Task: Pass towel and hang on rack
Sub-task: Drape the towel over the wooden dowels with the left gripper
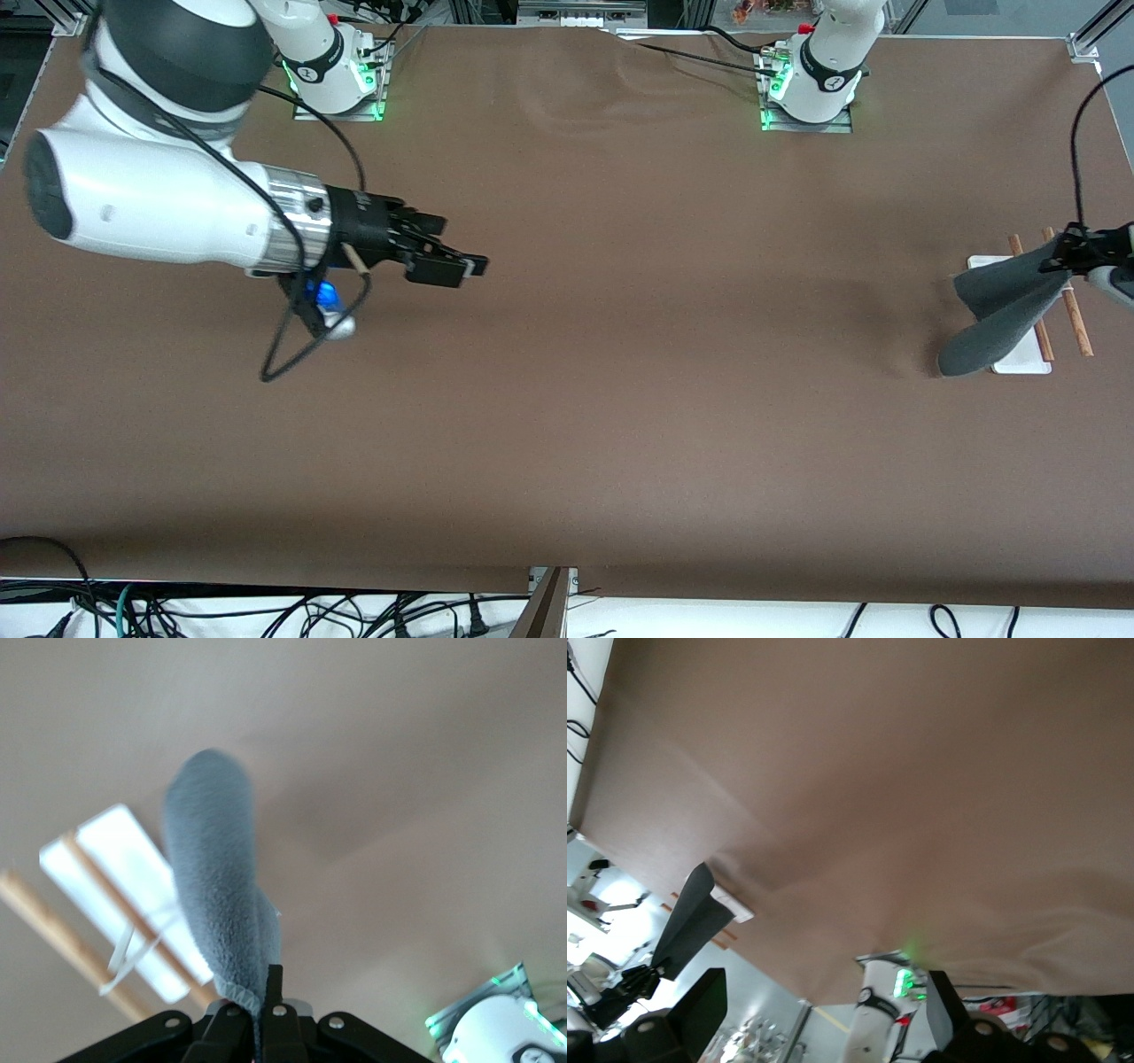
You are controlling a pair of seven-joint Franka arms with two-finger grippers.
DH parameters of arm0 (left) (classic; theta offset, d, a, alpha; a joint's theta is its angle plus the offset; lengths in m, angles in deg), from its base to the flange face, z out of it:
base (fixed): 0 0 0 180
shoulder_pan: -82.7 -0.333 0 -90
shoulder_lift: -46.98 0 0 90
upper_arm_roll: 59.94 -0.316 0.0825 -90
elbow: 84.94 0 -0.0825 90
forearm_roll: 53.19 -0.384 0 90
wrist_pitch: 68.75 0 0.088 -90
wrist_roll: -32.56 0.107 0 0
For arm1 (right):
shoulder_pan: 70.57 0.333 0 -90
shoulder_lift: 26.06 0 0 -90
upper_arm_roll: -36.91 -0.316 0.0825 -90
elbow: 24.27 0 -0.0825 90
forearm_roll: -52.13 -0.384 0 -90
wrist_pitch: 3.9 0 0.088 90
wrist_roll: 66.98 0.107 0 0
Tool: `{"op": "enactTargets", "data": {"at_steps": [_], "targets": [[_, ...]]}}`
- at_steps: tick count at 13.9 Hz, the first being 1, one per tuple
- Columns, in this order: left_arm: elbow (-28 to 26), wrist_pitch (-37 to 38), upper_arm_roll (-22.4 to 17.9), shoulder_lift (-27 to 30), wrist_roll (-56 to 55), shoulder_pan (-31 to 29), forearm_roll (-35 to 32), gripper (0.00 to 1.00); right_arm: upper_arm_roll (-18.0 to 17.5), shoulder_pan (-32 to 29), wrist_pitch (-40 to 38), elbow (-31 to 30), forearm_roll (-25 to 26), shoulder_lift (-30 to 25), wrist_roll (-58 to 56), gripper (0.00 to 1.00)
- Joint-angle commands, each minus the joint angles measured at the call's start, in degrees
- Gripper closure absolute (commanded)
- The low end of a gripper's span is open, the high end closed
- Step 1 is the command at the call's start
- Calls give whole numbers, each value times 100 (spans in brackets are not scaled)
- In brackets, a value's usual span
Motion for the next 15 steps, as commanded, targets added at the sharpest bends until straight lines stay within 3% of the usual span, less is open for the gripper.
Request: {"op": "enactTargets", "data": {"at_steps": [1, 5, 7, 11, 14, 15], "targets": [[344, 95, 114, -533, 516, -769, -175, 100, 639, -36, -505, -781, -59, -817, -890, 1], [1466, 42, -167, -1525, 1211, -920, -833, 100, 1817, 43, -1202, -1481, 64, -1581, -2971, 1], [1672, -430, -176, -1860, 1220, -929, -1045, 100, 2319, 315, -1246, -1764, 772, -1863, -4105, 1], [1645, -1083, -282, -2239, 1220, -964, -1054, 100, 2522, 325, -1168, -1879, 2189, -2031, -5778, 1], [1645, -1258, -291, -2423, 1211, -990, -1054, 100, 2593, 342, -581, -2632, 2350, -2416, -5965, 1], [1637, -1363, -317, -2450, 1220, -990, -1054, 87, 2593, 342, -405, -2809, 2428, -2488, -5974, 1]]}}
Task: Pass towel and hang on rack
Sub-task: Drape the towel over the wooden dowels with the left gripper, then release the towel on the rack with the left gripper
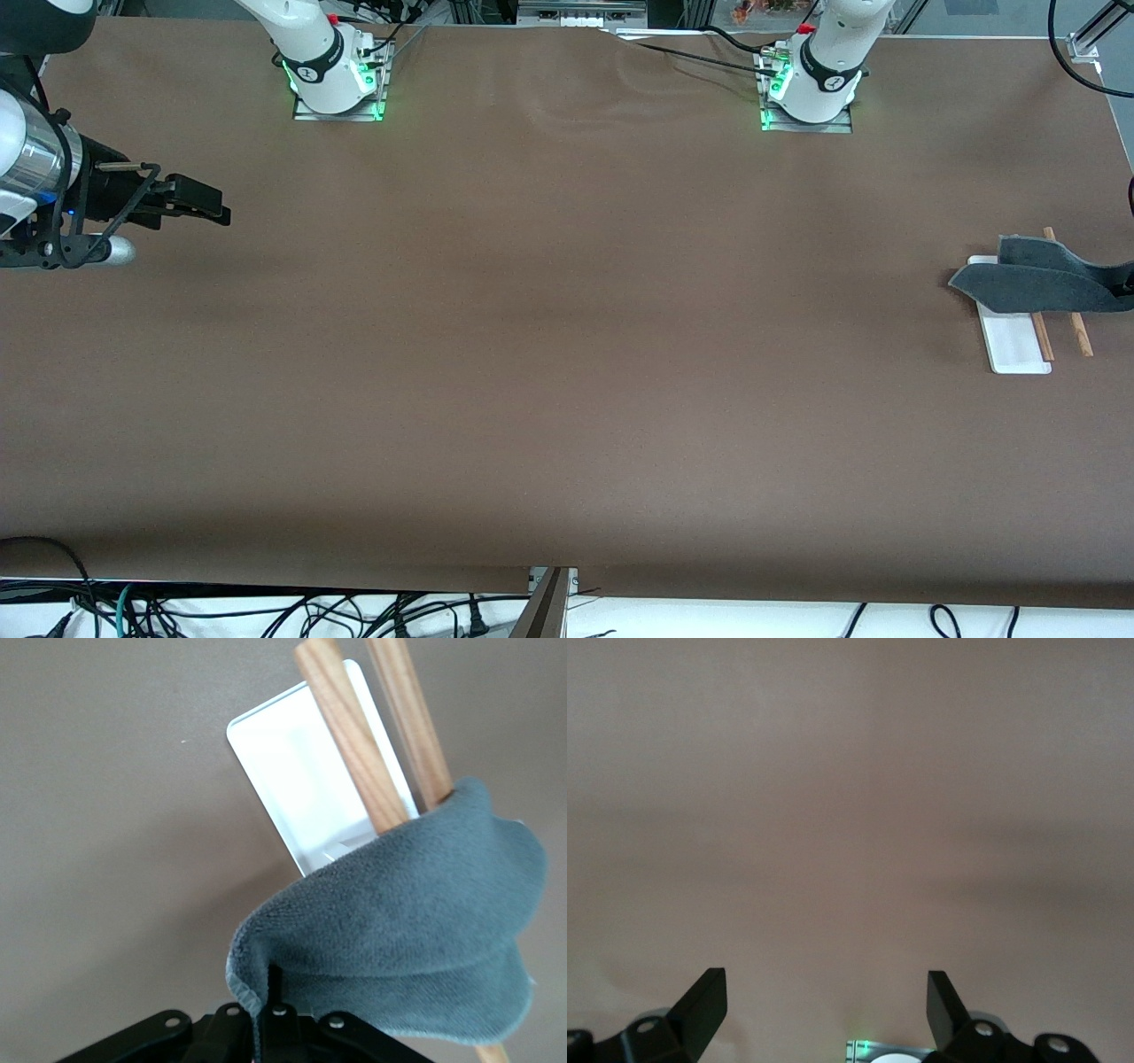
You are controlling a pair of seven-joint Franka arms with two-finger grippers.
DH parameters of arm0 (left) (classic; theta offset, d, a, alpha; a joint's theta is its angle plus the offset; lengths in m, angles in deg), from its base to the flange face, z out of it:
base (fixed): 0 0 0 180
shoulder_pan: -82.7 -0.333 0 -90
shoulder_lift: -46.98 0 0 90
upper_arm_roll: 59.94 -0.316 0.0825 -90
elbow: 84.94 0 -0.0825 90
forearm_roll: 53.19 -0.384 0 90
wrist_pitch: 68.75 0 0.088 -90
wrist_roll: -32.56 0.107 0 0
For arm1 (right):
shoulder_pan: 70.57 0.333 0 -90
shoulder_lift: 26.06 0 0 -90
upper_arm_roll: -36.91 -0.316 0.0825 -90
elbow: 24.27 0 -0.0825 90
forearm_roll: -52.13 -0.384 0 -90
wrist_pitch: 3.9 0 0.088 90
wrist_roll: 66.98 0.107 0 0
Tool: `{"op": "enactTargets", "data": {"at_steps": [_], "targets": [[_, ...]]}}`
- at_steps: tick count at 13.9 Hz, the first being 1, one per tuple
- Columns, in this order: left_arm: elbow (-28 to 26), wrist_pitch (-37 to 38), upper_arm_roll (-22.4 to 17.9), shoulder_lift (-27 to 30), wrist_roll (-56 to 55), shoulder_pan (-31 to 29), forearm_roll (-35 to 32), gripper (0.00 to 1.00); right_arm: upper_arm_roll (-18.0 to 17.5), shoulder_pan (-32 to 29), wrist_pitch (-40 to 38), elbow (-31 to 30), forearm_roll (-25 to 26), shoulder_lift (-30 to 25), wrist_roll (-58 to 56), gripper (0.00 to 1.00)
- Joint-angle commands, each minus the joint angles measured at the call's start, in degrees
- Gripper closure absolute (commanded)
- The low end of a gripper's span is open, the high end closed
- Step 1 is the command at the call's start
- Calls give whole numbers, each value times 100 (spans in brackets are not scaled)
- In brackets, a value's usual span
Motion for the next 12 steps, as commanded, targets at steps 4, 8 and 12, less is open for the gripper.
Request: {"op": "enactTargets", "data": {"at_steps": [4, 8, 12], "targets": [[268, -99, -71, -201, 127, 25, -125, 0, 78, 268, 515, -708, 511, -452, -156, 1], [330, 23, 17, 114, 83, 86, -134, 0, 43, 276, 559, -480, 740, -330, -95, 1], [330, 699, 236, 984, -241, 560, 58, 0, 34, 285, 568, -400, 766, -312, -59, 1]]}}
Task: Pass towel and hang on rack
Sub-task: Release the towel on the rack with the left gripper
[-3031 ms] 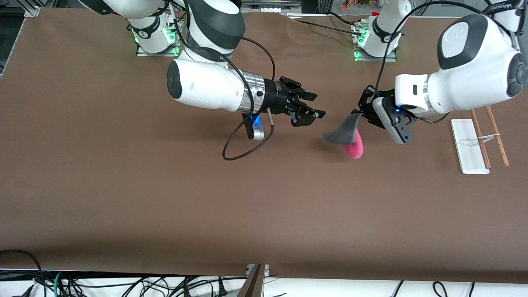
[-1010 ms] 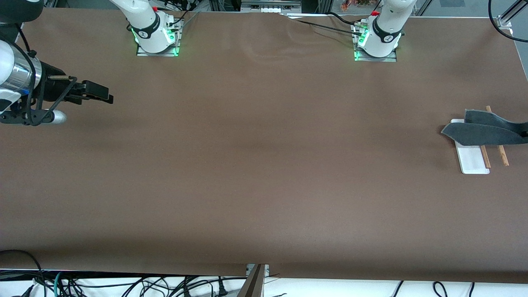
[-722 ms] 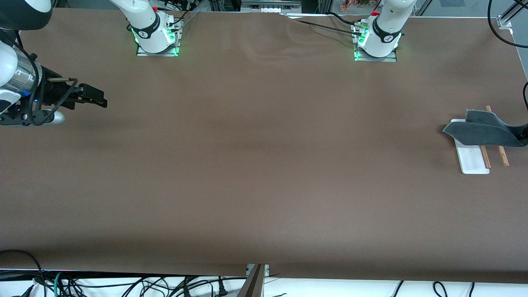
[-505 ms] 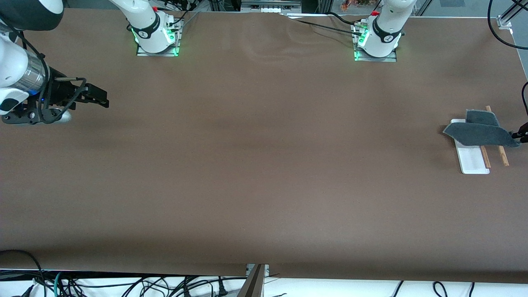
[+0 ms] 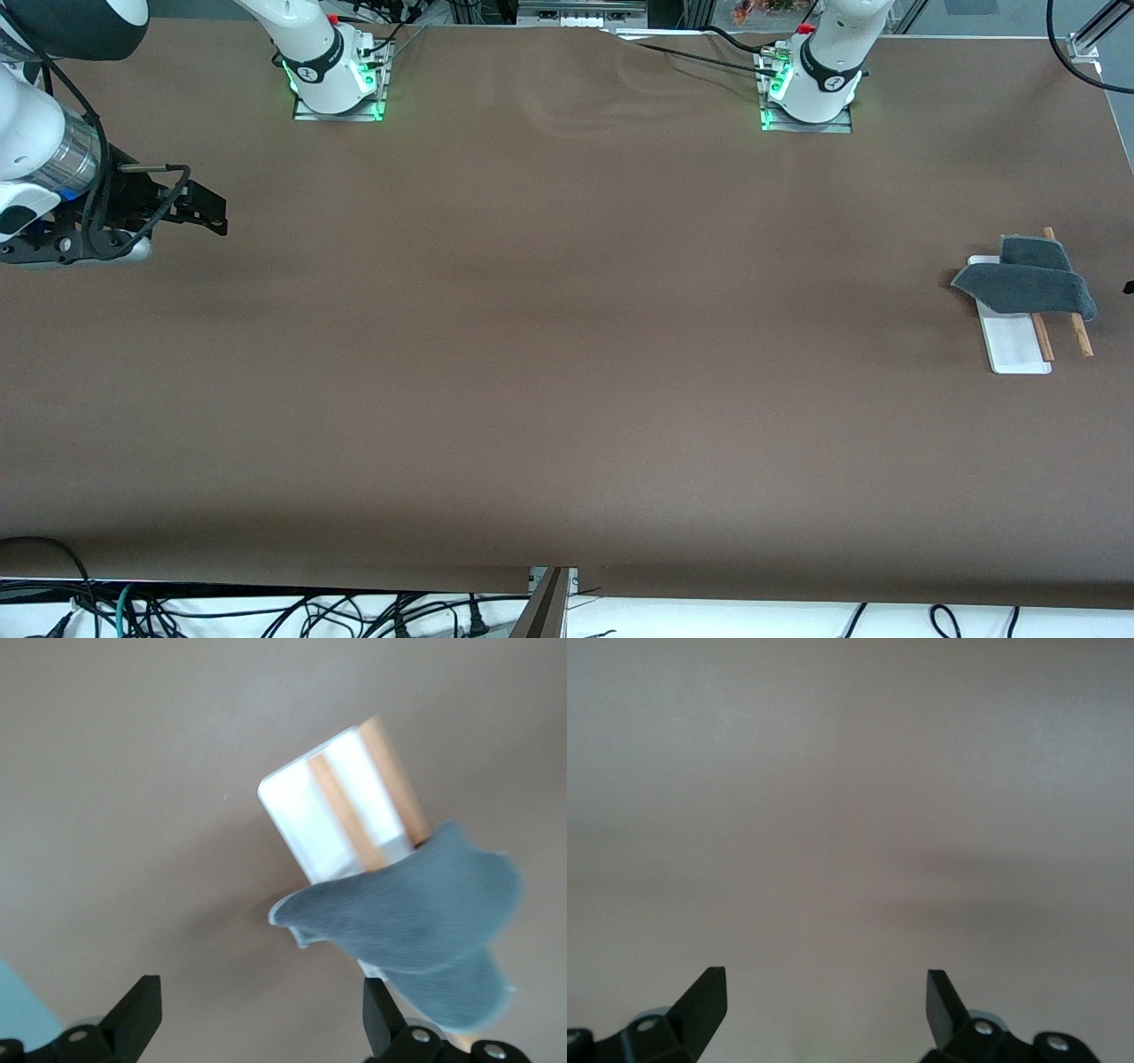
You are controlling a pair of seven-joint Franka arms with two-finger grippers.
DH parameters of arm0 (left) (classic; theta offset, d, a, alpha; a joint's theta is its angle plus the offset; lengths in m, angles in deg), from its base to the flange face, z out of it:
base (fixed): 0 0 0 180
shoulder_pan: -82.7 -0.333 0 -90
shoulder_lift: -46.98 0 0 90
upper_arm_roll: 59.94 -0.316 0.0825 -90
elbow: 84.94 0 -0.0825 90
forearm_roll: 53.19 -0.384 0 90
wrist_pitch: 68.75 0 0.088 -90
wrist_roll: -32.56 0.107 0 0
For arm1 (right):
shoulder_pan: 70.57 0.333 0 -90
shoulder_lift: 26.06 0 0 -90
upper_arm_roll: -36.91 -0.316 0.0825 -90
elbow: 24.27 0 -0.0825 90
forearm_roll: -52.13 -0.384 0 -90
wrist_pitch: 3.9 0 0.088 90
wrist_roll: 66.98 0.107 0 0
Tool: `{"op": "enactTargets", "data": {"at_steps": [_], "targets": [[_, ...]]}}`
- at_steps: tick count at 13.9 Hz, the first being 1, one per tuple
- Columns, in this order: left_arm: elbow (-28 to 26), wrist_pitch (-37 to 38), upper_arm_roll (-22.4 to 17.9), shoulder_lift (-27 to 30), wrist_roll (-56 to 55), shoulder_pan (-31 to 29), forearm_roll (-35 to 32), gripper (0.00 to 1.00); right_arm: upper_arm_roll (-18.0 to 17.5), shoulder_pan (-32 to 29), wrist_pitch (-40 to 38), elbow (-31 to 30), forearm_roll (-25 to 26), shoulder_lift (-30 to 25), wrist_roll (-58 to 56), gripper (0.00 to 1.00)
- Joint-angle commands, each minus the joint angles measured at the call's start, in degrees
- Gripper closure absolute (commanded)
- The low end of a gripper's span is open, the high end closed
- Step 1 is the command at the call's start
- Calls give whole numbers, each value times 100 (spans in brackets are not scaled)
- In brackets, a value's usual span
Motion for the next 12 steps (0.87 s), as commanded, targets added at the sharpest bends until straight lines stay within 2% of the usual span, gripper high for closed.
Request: {"op": "enactTargets", "data": {"at_steps": [1, 4, 6, 7, 9, 10, 12], "targets": [[-85, 578, 208, 714, -440, 379, 150, 0, 20, 45, 31, 39, 146, -49, 20, 1], [-85, 1273, 997, 1058, -1729, 503, 292, 0, 20, 45, 22, 161, 120, 48, -24, 1], [-85, 1590, 1621, 1137, -2881, 582, 248, 0, 38, 28, -13, 285, 147, 57, -33, 1], [-85, 1644, 1807, 1225, -3304, 687, 274, 0, 55, 1, -4, 338, 138, 57, -33, 1], [-243, 1670, 1731, 1558, -4174, 1256, 318, 0, 55, -8, -39, 426, 129, 144, -33, 1], [-252, 1688, 1504, 1681, -4500, 1642, 414, 0, 55, -16, -13, 496, 138, 179, -33, 1], [-339, 1627, 479, 2102, -4967, 2817, 817, 0, 55, -25, -39, 540, 147, 215, -50, 1]]}}
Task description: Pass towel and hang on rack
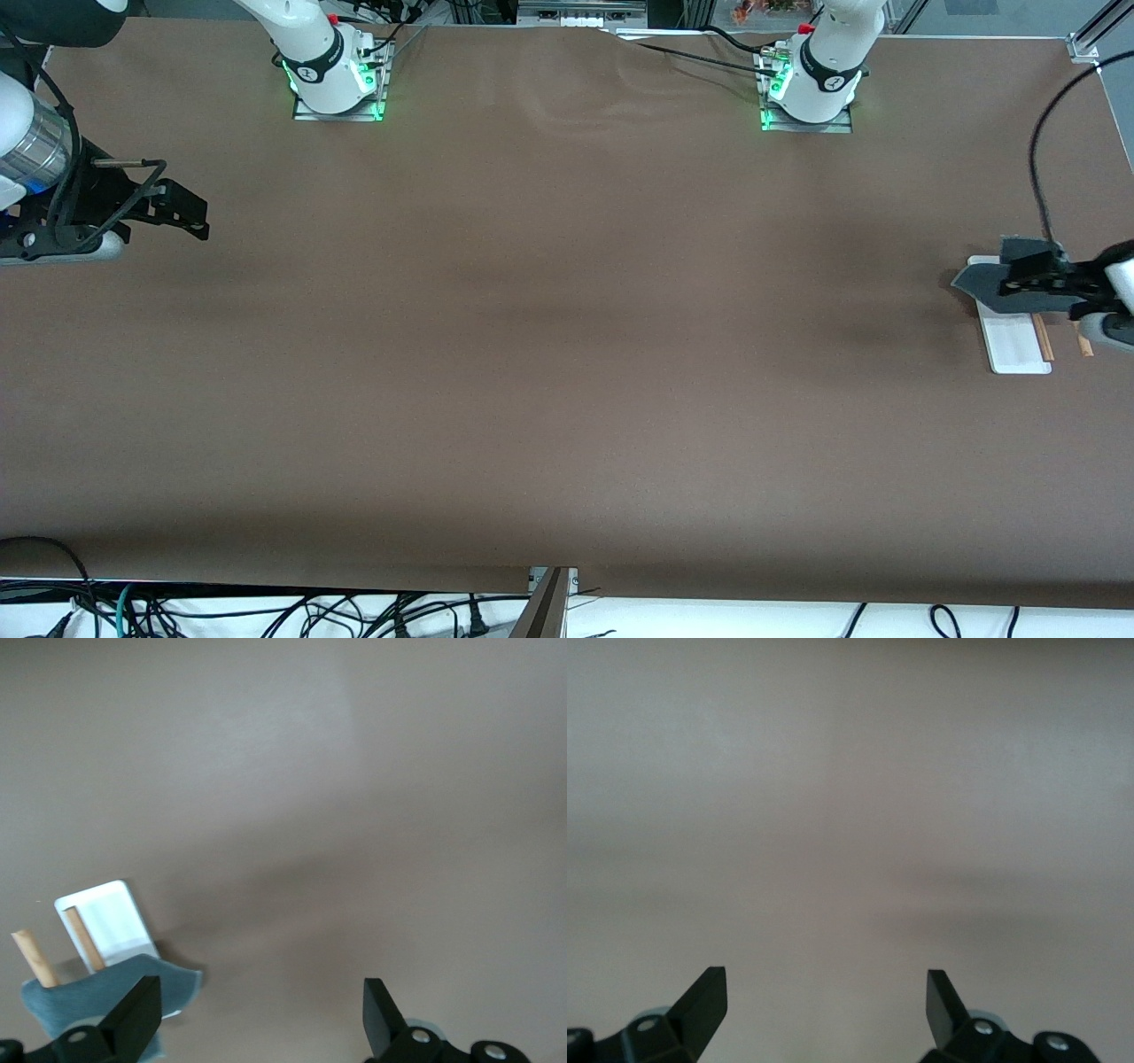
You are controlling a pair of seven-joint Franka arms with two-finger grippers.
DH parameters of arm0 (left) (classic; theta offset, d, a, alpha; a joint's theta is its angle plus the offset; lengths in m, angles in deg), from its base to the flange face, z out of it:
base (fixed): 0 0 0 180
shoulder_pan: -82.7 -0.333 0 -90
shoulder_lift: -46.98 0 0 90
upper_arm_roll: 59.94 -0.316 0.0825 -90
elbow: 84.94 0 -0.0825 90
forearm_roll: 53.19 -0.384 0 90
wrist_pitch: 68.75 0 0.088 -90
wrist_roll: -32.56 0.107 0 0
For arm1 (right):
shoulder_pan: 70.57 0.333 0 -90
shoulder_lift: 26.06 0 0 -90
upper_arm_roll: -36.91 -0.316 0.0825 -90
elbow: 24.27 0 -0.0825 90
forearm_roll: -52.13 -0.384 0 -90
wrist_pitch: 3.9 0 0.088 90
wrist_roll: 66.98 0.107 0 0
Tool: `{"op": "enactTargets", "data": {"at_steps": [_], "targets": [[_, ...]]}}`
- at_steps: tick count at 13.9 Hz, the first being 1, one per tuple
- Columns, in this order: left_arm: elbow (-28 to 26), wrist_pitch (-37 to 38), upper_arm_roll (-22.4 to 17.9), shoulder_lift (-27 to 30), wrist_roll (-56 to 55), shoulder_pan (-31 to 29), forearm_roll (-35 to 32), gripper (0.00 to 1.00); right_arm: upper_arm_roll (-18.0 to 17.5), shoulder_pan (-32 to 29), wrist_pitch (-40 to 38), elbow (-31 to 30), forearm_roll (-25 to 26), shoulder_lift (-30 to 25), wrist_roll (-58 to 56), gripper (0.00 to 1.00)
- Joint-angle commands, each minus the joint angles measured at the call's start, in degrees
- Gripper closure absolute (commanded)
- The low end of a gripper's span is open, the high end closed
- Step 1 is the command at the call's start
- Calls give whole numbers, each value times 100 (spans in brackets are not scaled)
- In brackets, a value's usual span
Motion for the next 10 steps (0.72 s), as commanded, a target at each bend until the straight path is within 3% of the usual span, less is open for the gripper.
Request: {"op": "enactTargets", "data": {"at_steps": [1, 2, 4, 6, 10], "targets": [[-360, -65, -1409, 726, -692, 1471, 685, 0, -3, -4, -41, 215, 90, 122, -68, 1], [-579, -74, -1867, 954, -1113, 1912, 940, 0, -3, -4, -58, 224, 90, 113, -51, 1], [-1438, -564, -2388, 1603, -1634, 2520, 996, 0, -3, -4, -84, 215, 64, 122, -51, 1], [-2064, -943, -2582, 2062, -1583, 2741, 961, 0, -3, 5, -93, 215, 38, 104, -51, 1], [-2462, -1191, -2653, 2284, -1566, 2795, 952, 0, -3, 5, -93, 215, 20, 87, -42, 1]]}}
